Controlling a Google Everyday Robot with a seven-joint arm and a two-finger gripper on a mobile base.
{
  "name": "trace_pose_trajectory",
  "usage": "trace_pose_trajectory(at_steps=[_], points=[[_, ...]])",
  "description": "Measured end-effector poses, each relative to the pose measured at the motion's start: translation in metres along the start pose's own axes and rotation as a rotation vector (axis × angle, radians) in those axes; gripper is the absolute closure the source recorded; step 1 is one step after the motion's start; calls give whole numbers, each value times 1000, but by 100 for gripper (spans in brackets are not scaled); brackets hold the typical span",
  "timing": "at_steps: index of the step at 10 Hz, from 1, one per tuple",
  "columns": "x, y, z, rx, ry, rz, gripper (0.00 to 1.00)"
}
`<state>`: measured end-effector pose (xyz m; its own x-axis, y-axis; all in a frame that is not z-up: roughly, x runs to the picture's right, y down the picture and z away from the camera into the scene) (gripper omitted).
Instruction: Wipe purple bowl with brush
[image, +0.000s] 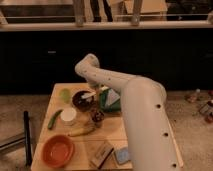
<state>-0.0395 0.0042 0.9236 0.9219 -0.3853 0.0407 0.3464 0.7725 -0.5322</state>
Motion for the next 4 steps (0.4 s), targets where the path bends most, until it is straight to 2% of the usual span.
trace_pose_trajectory(at_steps=[2, 4], points=[[-8, -11, -2, 3, -2, -9, 98], [-22, -17, -10, 23, -6, -34, 98]])
